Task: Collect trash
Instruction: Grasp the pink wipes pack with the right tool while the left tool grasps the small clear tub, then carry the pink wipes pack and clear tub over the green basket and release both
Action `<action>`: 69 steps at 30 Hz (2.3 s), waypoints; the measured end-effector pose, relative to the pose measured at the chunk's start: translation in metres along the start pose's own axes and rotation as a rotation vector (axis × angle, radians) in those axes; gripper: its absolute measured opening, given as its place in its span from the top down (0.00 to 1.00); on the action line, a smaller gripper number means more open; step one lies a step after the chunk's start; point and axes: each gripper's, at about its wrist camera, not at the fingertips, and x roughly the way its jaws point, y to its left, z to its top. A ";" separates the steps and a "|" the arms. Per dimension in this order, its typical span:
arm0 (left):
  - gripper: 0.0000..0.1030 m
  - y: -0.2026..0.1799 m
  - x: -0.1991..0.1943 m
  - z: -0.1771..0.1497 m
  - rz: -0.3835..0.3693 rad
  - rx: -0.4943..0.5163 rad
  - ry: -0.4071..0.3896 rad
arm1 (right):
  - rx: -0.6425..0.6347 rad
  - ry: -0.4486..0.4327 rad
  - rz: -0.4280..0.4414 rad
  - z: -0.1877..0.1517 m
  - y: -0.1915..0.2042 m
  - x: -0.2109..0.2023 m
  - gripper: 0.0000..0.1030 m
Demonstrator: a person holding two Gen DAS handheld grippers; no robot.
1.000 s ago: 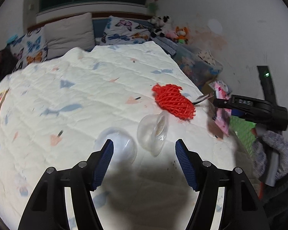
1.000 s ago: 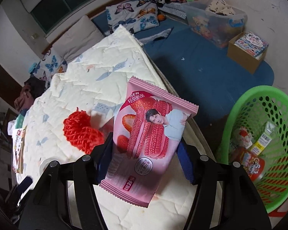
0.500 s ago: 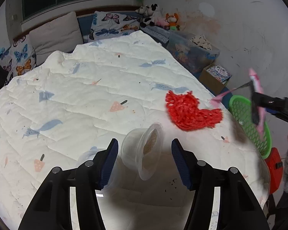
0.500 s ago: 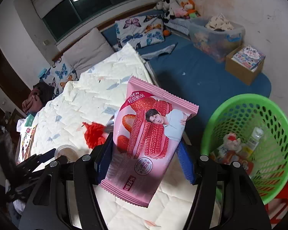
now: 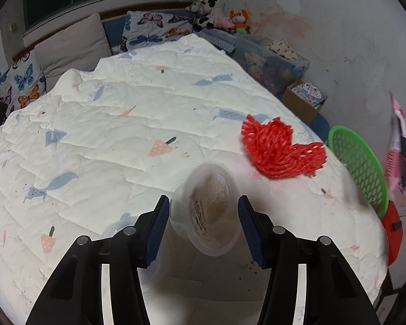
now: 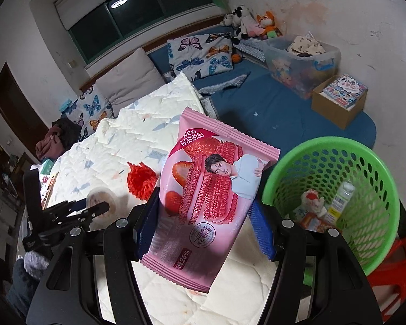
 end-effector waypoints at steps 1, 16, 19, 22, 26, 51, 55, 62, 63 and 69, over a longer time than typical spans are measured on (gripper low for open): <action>0.50 0.001 0.001 0.000 -0.002 -0.007 0.003 | 0.000 0.000 0.001 -0.001 -0.002 -0.002 0.39; 0.36 -0.008 0.004 -0.001 0.012 0.024 -0.005 | 0.033 -0.004 -0.006 -0.011 -0.019 -0.012 0.39; 0.25 -0.014 0.003 -0.002 0.028 0.047 -0.010 | 0.042 0.000 -0.004 -0.013 -0.022 -0.011 0.39; 0.25 -0.015 0.005 -0.001 0.053 0.055 -0.007 | 0.051 0.007 -0.001 -0.015 -0.024 -0.011 0.39; 0.23 -0.022 0.009 -0.001 0.100 0.095 -0.003 | 0.057 0.014 0.008 -0.015 -0.025 -0.009 0.39; 0.36 -0.057 -0.042 0.008 0.032 0.063 -0.111 | 0.103 -0.013 -0.156 -0.013 -0.115 -0.029 0.38; 0.36 -0.079 -0.049 0.012 0.013 0.098 -0.118 | 0.156 0.015 -0.174 -0.015 -0.144 -0.017 0.37; 0.36 -0.126 -0.052 0.025 -0.040 0.155 -0.133 | 0.177 0.021 -0.183 -0.011 -0.165 -0.003 0.30; 0.36 -0.132 -0.052 0.026 -0.044 0.163 -0.132 | 0.181 0.018 -0.185 -0.011 -0.167 -0.003 0.29; 0.36 -0.179 -0.044 0.032 -0.087 0.231 -0.123 | 0.187 0.009 -0.167 -0.008 -0.178 -0.006 0.24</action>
